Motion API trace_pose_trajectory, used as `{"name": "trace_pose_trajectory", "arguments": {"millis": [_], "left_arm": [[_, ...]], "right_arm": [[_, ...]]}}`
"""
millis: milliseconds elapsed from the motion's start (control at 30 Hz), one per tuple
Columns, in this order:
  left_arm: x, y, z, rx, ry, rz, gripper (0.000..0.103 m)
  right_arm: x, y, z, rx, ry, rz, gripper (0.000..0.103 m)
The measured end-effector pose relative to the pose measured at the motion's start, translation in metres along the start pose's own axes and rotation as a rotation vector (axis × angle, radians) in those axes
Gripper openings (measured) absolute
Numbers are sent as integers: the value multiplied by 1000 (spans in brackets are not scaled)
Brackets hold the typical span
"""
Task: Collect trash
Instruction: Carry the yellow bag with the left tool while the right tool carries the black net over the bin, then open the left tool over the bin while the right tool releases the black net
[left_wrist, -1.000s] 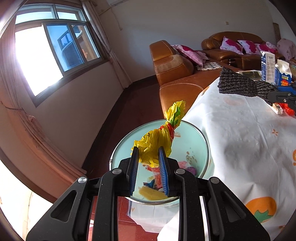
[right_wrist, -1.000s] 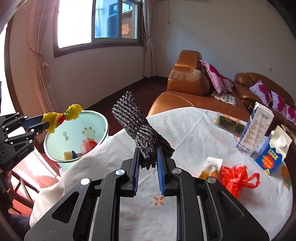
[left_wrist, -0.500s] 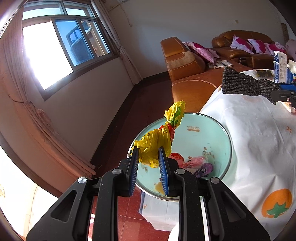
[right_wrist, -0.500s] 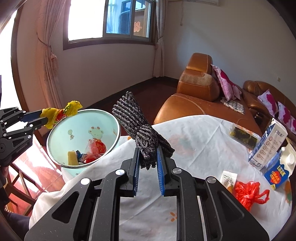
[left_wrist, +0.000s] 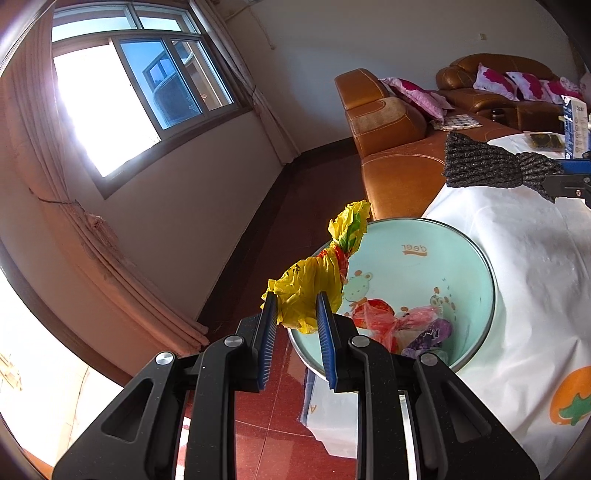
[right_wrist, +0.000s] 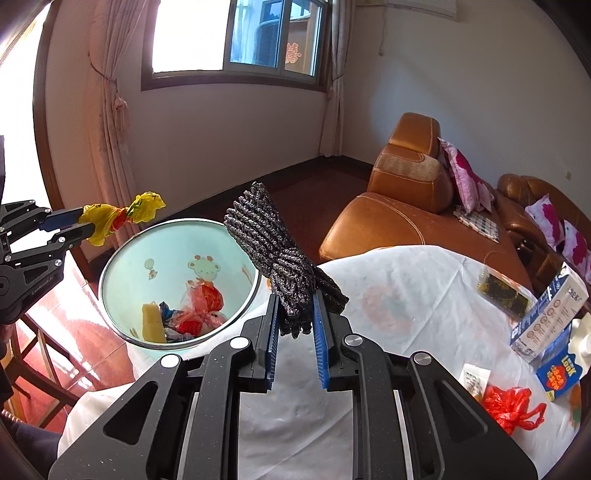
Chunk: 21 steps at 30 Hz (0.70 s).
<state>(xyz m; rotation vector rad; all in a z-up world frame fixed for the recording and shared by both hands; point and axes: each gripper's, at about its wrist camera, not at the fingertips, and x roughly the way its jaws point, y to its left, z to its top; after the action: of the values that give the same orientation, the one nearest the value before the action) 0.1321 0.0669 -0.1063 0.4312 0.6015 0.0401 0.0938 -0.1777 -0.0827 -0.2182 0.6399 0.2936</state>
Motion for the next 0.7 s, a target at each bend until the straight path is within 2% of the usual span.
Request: {"name": "trace_pose_trajectory", "arguments": {"millis": [700], "left_arm": [[5, 2, -1, 9, 18, 9, 22]], "right_arm": [[17, 20, 7, -56, 27, 29, 18]]}}
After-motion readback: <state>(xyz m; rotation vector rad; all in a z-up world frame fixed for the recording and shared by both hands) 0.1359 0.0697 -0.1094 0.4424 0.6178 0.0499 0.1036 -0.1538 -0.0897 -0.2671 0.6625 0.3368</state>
